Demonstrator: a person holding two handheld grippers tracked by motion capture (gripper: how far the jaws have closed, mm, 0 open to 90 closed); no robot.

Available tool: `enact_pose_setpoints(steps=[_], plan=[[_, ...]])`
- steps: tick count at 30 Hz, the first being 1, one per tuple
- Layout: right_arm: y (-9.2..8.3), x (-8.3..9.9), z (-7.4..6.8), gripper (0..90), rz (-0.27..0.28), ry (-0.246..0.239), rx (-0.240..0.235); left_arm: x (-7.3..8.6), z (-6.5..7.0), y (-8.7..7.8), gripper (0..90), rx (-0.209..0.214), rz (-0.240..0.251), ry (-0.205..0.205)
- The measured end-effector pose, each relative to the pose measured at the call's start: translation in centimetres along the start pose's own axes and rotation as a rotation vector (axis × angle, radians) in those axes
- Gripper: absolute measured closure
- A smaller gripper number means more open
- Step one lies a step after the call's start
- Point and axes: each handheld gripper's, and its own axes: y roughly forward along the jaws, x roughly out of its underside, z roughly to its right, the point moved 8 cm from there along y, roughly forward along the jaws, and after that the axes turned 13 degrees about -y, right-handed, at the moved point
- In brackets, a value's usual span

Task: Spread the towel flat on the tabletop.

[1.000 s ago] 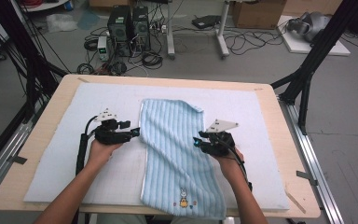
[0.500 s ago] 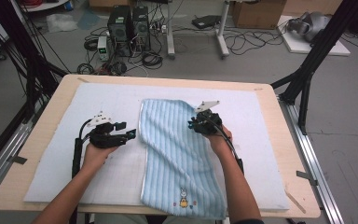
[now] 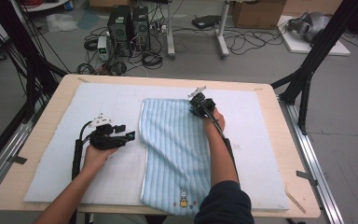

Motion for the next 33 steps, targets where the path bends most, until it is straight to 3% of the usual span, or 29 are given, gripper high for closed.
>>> enact_pose_setpoints(steps=[1, 3, 4, 6, 7, 9, 11, 13, 15, 17, 18, 19, 21, 22, 23, 24, 25, 26, 28, 31, 33], plan=[[0.3, 0.1, 0.9, 78.0, -0.032, 0.002, 0.044, 0.1, -0.1, 0.0, 39.8, -0.003, -0.005, 0.001], [0.6, 1.0, 2.5, 80.6, -0.144, -0.020, 0.154, 0.1, 0.0, -0.1, 40.5, -0.002, -0.002, -0.001], [0.7, 1.4, 3.0, 80.2, -0.149, 0.019, 0.173, 0.1, 0.0, -0.2, 41.0, -0.003, 0.000, 0.003], [0.7, 1.8, 3.6, 76.7, -0.097, 0.135, 0.160, 0.2, 0.0, -0.3, 42.1, -0.001, -0.004, 0.004], [0.5, 2.0, 3.6, 76.2, -0.093, 0.162, 0.158, 0.2, 0.0, -0.2, 42.7, 0.003, -0.004, 0.004], [0.0, 1.9, 3.3, 73.0, -0.046, 0.146, 0.144, 0.3, 0.0, -0.1, 43.5, 0.004, -0.010, 0.004], [-0.5, 1.5, 2.6, 67.5, 0.008, 0.174, 0.071, 0.3, 0.0, 0.0, 43.4, 0.001, -0.012, 0.006], [-1.3, 0.9, 2.1, 64.5, 0.046, 0.156, 0.032, 0.3, 0.0, 0.0, 43.5, -0.001, -0.009, 0.005], [-2.3, 0.2, 1.3, 61.8, 0.125, 0.166, -0.031, 0.2, -0.1, 0.0, 43.5, -0.006, 0.002, 0.004], [-3.0, 0.0, 0.0, 59.6, 0.154, 0.153, -0.100, 0.0, -0.2, -0.1, 43.7, -0.006, 0.009, 0.001], [-3.2, 0.1, -1.6, 59.6, 0.159, 0.120, -0.171, 0.0, -0.2, -0.1, 43.8, -0.008, 0.010, -0.003], [-3.2, 0.1, -1.6, 59.6, 0.159, 0.120, -0.171, 0.0, -0.3, -0.1, 43.8, -0.007, 0.013, -0.004], [-2.7, 0.8, -2.8, 59.9, 0.104, 0.041, -0.175, -0.1, -0.3, -0.1, 43.9, -0.006, 0.015, -0.009], [-2.4, 1.1, -3.1, 61.8, 0.087, 0.035, -0.177, -0.1, -0.3, -0.1, 43.9, -0.006, 0.015, -0.010], [-2.3, 1.2, -2.9, 66.5, 0.103, 0.064, -0.183, 0.0, -0.3, -0.1, 44.0, -0.006, 0.013, -0.008], [-2.1, 1.3, -2.3, 86.9, 0.081, 0.063, -0.139, 0.0, -0.3, -0.1, 44.0, -0.007, 0.010, -0.007], [-2.1, 1.3, -2.3, 86.9, 0.081, 0.063, -0.139, -0.1, -0.2, -0.2, 44.0, -0.006, 0.011, -0.009], [-1.9, 1.3, -2.2, 88.3, 0.071, 0.025, -0.111, -0.1, -0.3, -0.2, 44.0, -0.007, 0.012, -0.009], [-1.4, 1.2, -1.5, 88.5, 0.050, 0.018, -0.053, -0.1, -0.3, -0.2, 44.3, -0.008, 0.016, -0.013], [-0.7, 1.4, -0.2, 88.5, 0.005, 0.052, 0.051, 0.0, -0.3, -0.1, 44.7, -0.010, 0.008, -0.015], [-0.3, 1.9, 0.9, 88.4, -0.014, 0.104, 0.136, 0.1, -0.3, -0.1, 44.9, -0.010, 0.002, -0.013]])
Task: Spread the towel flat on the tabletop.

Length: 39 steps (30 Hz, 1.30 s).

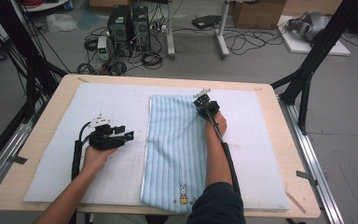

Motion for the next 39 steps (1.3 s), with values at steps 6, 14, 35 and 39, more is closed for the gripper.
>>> enact_pose_setpoints(steps=[6, 14, 35, 39], plan=[[-0.3, 0.4, 1.0, 68.4, 0.051, 0.141, 0.001, 0.2, 0.1, 0.2, 45.1, 0.012, -0.011, -0.005], [-5.8, 1.2, 1.4, 54.1, 0.209, 0.215, -0.134, 1.2, 2.0, 1.7, 47.6, 0.063, -0.087, 0.003], [-10.0, 7.2, -6.2, 63.7, 0.181, 0.055, -0.361, 2.4, 5.5, 5.5, 86.7, 0.004, -0.219, 0.264], [-9.3, 6.4, -6.2, 83.8, 0.185, 0.019, -0.324, 0.9, 3.4, 6.2, 86.9, -0.035, -0.184, 0.166]])
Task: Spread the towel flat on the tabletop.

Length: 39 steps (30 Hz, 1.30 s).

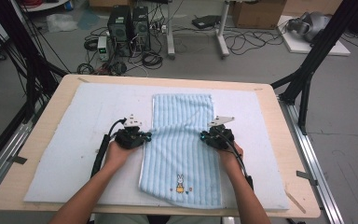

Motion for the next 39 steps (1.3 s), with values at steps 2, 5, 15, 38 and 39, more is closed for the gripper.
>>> enact_pose_setpoints(steps=[2, 5, 15, 38, 39], plan=[[0.6, -0.5, 0.2, 84.1, -0.001, -0.012, 0.021, -0.6, -0.6, 0.3, 87.0, -0.025, -0.006, -0.001], [1.6, -1.3, 0.6, 84.0, -0.010, -0.023, 0.053, -1.5, -1.7, 0.4, 87.0, -0.049, 0.007, -0.014], [4.6, -3.5, 2.3, 82.2, -0.019, -0.023, 0.163, -3.1, -4.2, 1.8, 86.9, -0.123, 0.048, -0.069], [-4.6, 0.1, -4.1, 42.0, 0.142, 0.051, 0.009, 2.8, 1.0, -6.6, 56.6, 0.077, 0.101, -0.024], [-4.9, 0.4, -4.7, 42.4, 0.148, 0.045, -0.007, 3.2, 1.3, -6.9, 57.6, 0.084, 0.096, -0.016]])
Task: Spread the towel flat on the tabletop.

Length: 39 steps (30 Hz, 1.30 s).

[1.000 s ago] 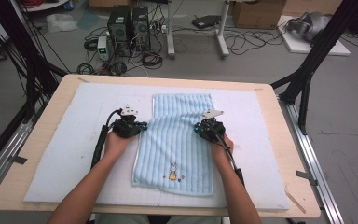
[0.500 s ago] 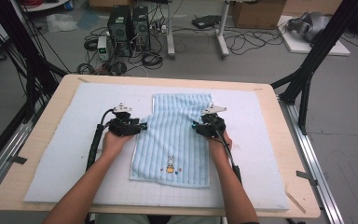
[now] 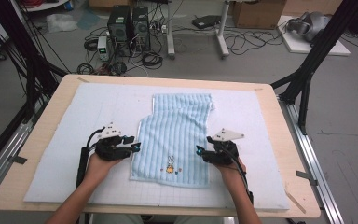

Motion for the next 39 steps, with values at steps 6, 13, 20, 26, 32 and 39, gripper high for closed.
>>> enact_pose_setpoints(steps=[6, 13, 20, 26, 32, 39], plan=[[-2.3, 1.1, -2.5, 48.4, -0.011, -0.005, -0.028, 1.4, 1.8, -1.0, 61.8, 0.034, -0.013, 0.015], [-3.4, 1.9, -4.8, 54.8, -0.022, -0.032, -0.086, 3.6, 3.6, -0.8, 62.9, 0.049, -0.097, 0.066], [-3.2, 3.5, -6.5, 60.6, -0.084, -0.077, -0.153, 5.1, 4.8, -0.7, 69.4, 0.014, -0.130, 0.125], [-4.1, 3.9, -7.0, 84.8, -0.091, -0.065, -0.196, 6.2, 6.1, -1.5, 87.8, 0.044, -0.145, 0.114], [-5.3, 4.5, -7.9, 86.0, -0.100, -0.073, -0.230, 7.3, 7.2, -2.5, 88.2, 0.082, -0.156, 0.064], [-7.2, 5.3, -9.6, 86.2, -0.115, -0.091, -0.289, 8.8, 9.1, -3.7, 88.3, 0.130, -0.193, 0.072]])
